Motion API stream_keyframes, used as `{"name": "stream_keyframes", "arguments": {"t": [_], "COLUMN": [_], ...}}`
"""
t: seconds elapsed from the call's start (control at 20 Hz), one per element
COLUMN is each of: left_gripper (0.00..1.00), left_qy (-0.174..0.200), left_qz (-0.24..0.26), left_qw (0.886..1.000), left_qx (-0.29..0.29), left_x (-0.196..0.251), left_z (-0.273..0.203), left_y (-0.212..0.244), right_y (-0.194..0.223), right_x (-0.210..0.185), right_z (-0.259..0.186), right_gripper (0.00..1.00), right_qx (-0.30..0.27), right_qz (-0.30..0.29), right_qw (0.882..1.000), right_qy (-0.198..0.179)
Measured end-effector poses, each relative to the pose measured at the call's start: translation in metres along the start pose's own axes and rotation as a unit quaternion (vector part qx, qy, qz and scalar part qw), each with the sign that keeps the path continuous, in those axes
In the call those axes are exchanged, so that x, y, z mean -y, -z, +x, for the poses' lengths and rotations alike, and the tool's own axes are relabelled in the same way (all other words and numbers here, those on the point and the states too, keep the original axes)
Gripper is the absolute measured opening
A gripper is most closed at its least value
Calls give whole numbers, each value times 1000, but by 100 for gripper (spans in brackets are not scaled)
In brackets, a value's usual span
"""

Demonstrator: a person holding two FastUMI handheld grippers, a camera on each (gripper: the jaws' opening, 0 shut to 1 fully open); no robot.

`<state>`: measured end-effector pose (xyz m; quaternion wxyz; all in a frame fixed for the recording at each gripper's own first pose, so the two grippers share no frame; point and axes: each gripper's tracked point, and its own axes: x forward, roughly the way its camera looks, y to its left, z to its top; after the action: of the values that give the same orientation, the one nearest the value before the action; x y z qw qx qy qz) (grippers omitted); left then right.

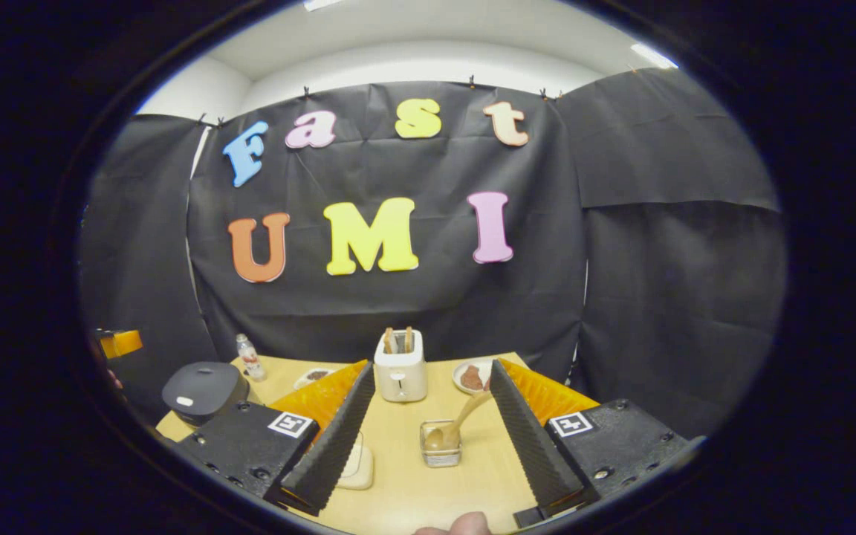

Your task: Close the left gripper, press the button to open the rice cooker; take a wooden spoon from the chopstick holder with the right hand, scoop a spoonful of rice and pour it into the rice cooker, then put the wooden spoon back into the chopstick holder.

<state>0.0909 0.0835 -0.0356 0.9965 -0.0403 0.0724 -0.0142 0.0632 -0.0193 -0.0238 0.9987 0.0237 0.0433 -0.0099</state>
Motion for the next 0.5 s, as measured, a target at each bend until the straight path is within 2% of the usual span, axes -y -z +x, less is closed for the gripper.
{"name": "stream_keyframes", "arguments": {"t": [0.15, 0.3, 0.5], "left_gripper": [95, 95, 95], "left_qy": [18, 29, 28], "left_qz": [9, 7, 38], "left_qw": [999, 998, 996], "left_qx": [39, 57, 71], "left_x": [21, 39, 50], "left_z": [-23, -41, -55], "left_y": [-27, -32, -26], "right_y": [-16, -22, -20], "right_x": [-23, -43, -63], "right_z": [-15, -29, -49], "right_gripper": [99, 100, 98], "right_qx": [25, 38, 52], "right_qz": [1, 4, -11], "right_qw": [1000, 999, 998], "right_qy": [-7, -17, -28]}}
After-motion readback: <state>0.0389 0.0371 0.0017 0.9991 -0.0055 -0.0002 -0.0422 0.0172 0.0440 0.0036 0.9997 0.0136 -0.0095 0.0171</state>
